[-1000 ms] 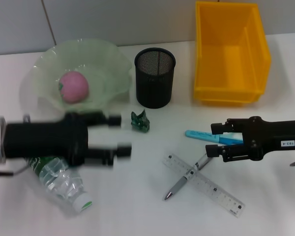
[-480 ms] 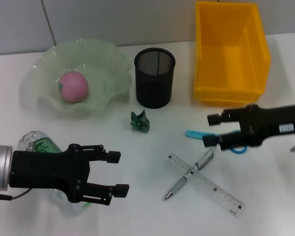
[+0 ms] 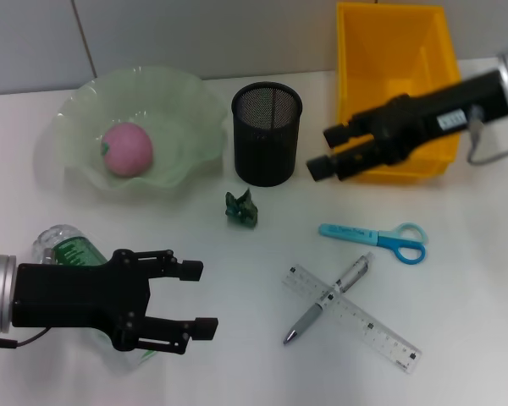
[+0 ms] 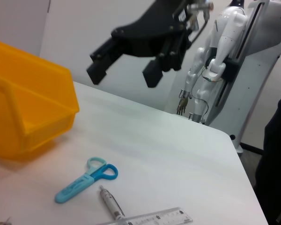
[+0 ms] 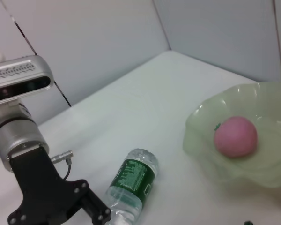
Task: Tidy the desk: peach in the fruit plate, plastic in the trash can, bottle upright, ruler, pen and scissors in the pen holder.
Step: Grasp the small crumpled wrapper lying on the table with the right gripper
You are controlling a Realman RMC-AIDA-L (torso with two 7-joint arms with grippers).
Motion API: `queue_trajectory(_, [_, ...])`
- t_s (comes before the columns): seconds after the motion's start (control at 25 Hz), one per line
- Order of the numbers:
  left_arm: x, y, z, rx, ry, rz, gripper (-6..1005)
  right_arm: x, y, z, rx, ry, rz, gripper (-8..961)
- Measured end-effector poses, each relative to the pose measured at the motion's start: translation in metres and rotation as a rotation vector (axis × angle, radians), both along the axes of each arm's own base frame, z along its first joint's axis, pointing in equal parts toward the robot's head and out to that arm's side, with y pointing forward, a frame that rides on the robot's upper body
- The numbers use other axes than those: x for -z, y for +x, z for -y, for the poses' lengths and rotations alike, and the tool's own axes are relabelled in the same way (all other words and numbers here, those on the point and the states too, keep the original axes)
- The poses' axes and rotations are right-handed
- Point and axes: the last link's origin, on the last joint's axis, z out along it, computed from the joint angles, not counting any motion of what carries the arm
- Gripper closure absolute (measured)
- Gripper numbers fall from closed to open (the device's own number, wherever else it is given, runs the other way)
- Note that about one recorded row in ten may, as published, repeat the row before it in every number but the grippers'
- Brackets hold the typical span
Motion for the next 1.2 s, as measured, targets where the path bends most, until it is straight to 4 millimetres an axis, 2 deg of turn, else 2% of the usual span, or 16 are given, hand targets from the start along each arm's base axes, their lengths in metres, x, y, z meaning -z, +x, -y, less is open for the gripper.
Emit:
queue_trajectory(0.2, [-0.003, -0.004, 0.001, -0.012, 0.007, -0.001, 152, 0.008, -0.036, -0.018, -0.027, -0.036, 0.109, 138])
queue_trajectory(0.32, [-0.004, -0.005, 0.001, -0.019, 0.014, 0.002, 152, 0.022, -0.054, -0.025, -0.061, -0.048, 0.197, 138])
queue_trajectory(0.36, [-0.005, -0.006, 0.000, -0.025, 0.021, 0.006, 152, 0.032, -0.063, -0.028, -0.083, -0.050, 0.253, 138])
queue_trajectory(0.4, [-0.005, -0.006, 0.000, -0.025, 0.021, 0.006, 152, 0.032, -0.063, -0.028, -0.083, -0.050, 0.253, 138])
queue_trajectory(0.56, [-0.007, -0.006, 0.000, -0.038, 0.027, 0.014, 153, 0.053, -0.075, -0.035, -0.116, -0.040, 0.340, 138])
queue_trajectory(0.76, [-0.009, -0.007, -0.001, -0.045, 0.033, 0.021, 154, 0.079, -0.078, -0.042, -0.147, -0.027, 0.436, 138])
queue_trajectory(1.2, [-0.010, -0.010, 0.002, -0.058, 0.030, 0.019, 155, 0.108, -0.065, -0.048, -0.175, 0.013, 0.505, 138])
